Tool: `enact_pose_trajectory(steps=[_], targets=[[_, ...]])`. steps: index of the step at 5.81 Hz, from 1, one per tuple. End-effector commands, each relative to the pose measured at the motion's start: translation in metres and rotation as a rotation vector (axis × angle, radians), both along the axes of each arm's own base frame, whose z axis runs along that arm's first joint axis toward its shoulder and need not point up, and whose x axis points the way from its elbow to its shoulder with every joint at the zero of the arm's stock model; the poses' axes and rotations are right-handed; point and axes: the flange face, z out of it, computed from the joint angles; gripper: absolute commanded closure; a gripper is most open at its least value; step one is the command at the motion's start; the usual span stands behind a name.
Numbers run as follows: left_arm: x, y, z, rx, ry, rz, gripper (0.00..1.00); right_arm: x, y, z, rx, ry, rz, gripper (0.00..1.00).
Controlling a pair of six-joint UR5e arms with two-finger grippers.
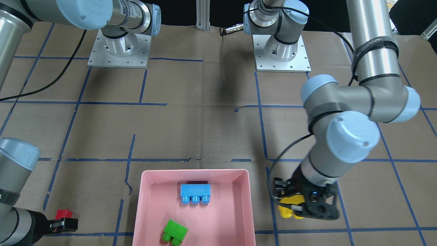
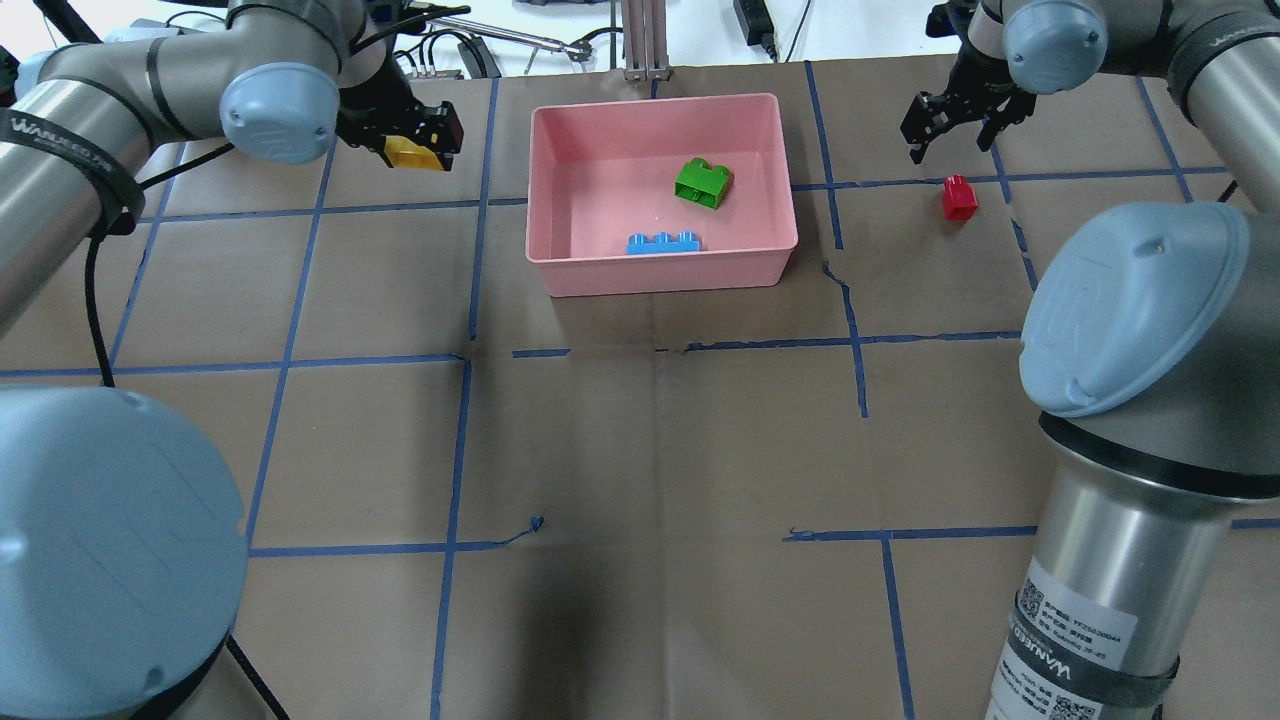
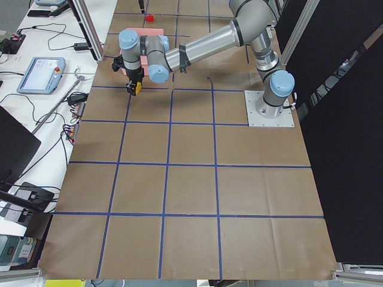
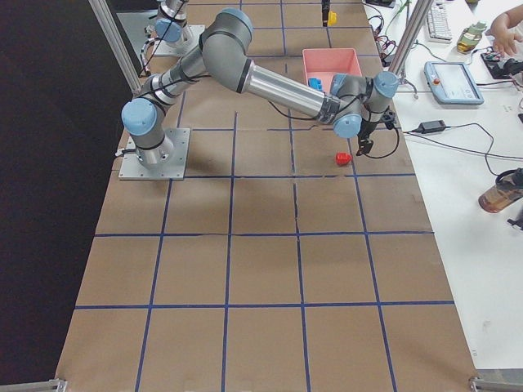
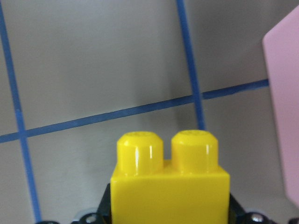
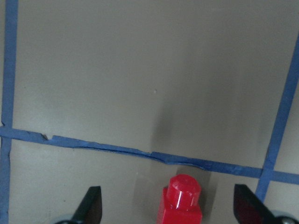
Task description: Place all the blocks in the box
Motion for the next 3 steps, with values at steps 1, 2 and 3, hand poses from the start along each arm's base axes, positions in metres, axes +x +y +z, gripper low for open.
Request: enact_pose_trajectory(steps=[1,2,3], targets=[[-0.128,0.032,-0.018,0.039,0.046,0.041,0.98,-0.009,0.001,-0.031,0.037,-0.008,-0.011,0.01],[-0.129,0.033,-0.025,0.042,0.018,0.054,0.08,-0.009,0.002,-0.032,0.043,-0.005,-0.015,0.13],[-0.127,0.037,-0.002,0.016,0.026,0.058,0.01,-0.009,0.003,-0.033,0.057,-0.005,-0.013,0.39]])
